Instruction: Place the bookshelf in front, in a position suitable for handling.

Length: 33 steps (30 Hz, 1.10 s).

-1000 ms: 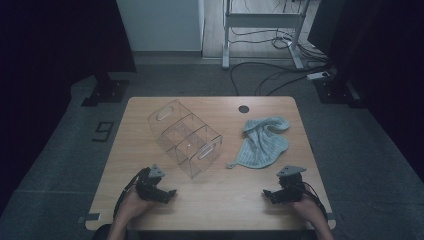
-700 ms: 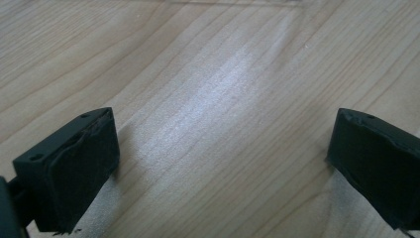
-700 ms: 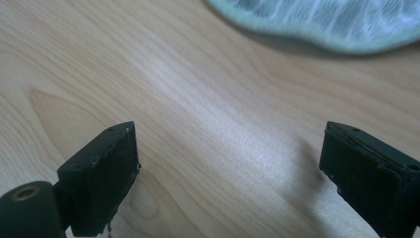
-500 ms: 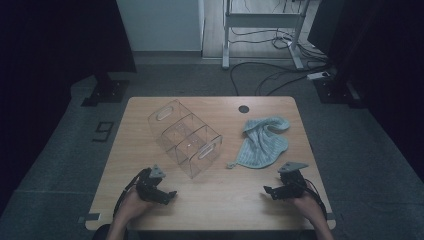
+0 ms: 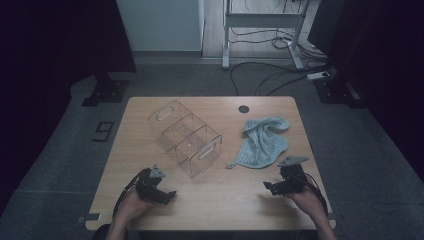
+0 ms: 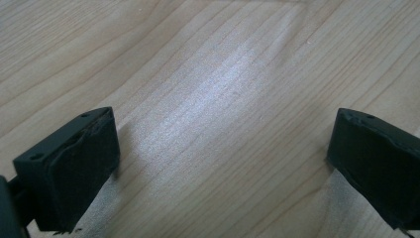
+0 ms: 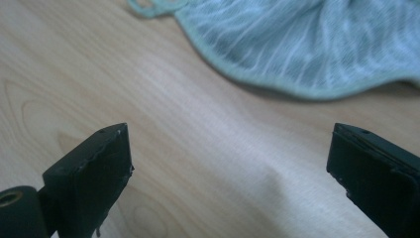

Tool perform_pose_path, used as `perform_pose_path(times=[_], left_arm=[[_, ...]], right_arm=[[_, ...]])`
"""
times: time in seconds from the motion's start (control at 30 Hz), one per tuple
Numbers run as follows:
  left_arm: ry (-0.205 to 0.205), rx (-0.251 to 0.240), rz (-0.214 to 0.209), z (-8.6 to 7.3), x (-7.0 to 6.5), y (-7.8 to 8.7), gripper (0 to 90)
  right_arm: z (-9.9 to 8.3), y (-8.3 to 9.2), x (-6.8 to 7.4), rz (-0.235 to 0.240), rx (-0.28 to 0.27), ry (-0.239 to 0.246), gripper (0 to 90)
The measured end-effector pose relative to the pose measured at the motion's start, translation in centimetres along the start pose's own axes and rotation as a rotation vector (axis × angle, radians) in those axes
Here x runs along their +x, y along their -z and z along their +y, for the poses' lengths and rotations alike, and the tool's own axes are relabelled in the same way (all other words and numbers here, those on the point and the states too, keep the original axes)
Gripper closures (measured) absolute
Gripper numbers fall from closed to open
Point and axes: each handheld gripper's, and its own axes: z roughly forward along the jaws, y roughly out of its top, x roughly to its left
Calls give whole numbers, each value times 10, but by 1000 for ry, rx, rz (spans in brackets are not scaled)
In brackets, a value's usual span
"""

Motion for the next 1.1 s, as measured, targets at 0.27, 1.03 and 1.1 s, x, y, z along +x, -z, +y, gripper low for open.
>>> perform_pose_path(times=[0.27, 1.03, 1.1], left_arm=[[-5, -11, -3, -1, 1, 0, 0], [9, -1, 9, 1, 0, -1, 0], [10, -1, 8, 1, 0, -1, 0]], right_arm=[[23, 1, -8, -27, -51, -9, 25], [75, -33, -38, -73, -74, -35, 16], [82, -41, -42, -79, -73, -42, 20]])
